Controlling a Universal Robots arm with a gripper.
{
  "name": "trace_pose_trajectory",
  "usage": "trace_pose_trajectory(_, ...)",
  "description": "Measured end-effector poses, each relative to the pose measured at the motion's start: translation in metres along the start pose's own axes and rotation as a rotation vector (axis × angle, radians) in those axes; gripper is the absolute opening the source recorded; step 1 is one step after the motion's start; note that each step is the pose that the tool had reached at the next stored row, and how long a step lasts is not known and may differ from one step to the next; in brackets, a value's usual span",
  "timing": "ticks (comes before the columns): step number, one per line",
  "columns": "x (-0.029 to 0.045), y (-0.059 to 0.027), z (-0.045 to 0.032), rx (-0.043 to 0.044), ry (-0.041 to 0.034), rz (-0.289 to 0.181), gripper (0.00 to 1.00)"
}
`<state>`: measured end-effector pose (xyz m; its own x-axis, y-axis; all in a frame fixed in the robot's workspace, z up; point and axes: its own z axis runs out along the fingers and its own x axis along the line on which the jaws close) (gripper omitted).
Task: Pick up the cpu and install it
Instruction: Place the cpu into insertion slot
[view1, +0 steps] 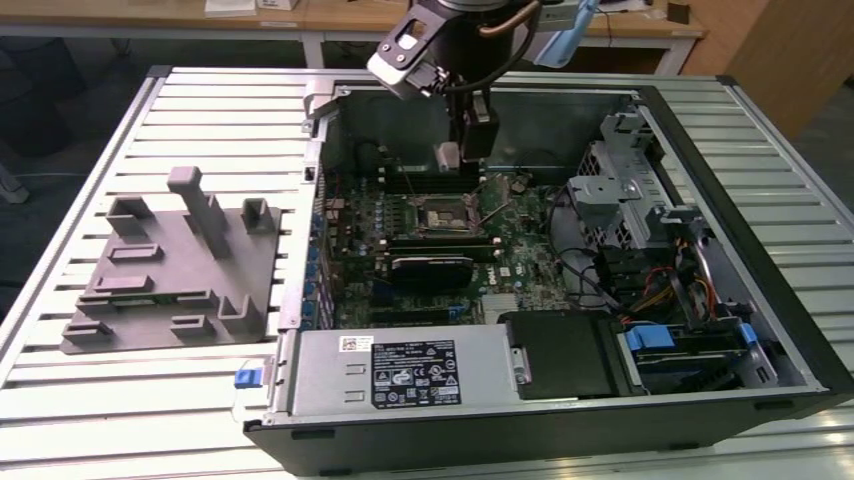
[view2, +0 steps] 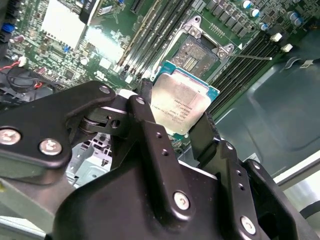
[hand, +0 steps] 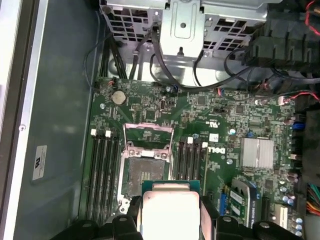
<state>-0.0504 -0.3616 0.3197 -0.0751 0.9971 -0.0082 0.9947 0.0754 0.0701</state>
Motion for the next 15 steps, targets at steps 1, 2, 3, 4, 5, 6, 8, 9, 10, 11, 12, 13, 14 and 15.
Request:
trace_pose_trajectory(1, 0.0012, 0.0000, 0.0018, -0.0001, 0.0001, 0.000, 0.54)
trace_pose_trajectory(2, 0.0026, -0.0001, 0.0036, 0.0000, 0.0000, 0.001, 0.54)
trace_pose_trajectory(3, 0.0042, -0.0001, 0.0054, 0.0000, -0.0002, 0.002, 0.54)
trace_pose_trajectory(4, 0.0057, -0.0001, 0.0071, 0.0002, -0.0005, 0.006, 0.54)
trace_pose_trajectory(5, 0.0063, -0.0002, 0.0092, 0.0000, -0.0011, 0.013, 0.54)
trace_pose_trajectory(6, 0.0068, -0.0003, 0.0110, 0.0001, -0.0021, 0.020, 0.54)
trace_pose_trajectory(8, 0.0083, -0.0004, 0.0145, 0.0004, -0.0040, 0.031, 0.54)
trace_pose_trajectory(9, 0.0093, -0.0005, 0.0162, 0.0006, -0.0047, 0.036, 0.54)
trace_pose_trajectory(10, 0.0107, -0.0005, 0.0179, 0.0006, -0.0050, 0.041, 0.54)
trace_pose_trajectory(11, 0.0124, -0.0005, 0.0195, 0.0006, -0.0052, 0.043, 0.54)
trace_pose_trajectory(12, 0.0143, -0.0005, 0.0211, 0.0005, -0.0053, 0.045, 0.54)
trace_pose_trajectory(13, 0.0165, -0.0004, 0.0229, 0.0004, -0.0054, 0.046, 0.54)
trace_pose_trajectory(14, 0.0185, -0.0005, 0.0249, 0.0005, -0.0055, 0.046, 0.54)
trace_pose_trajectory(15, 0.0199, -0.0005, 0.0267, 0.0006, -0.0057, 0.046, 0.54)
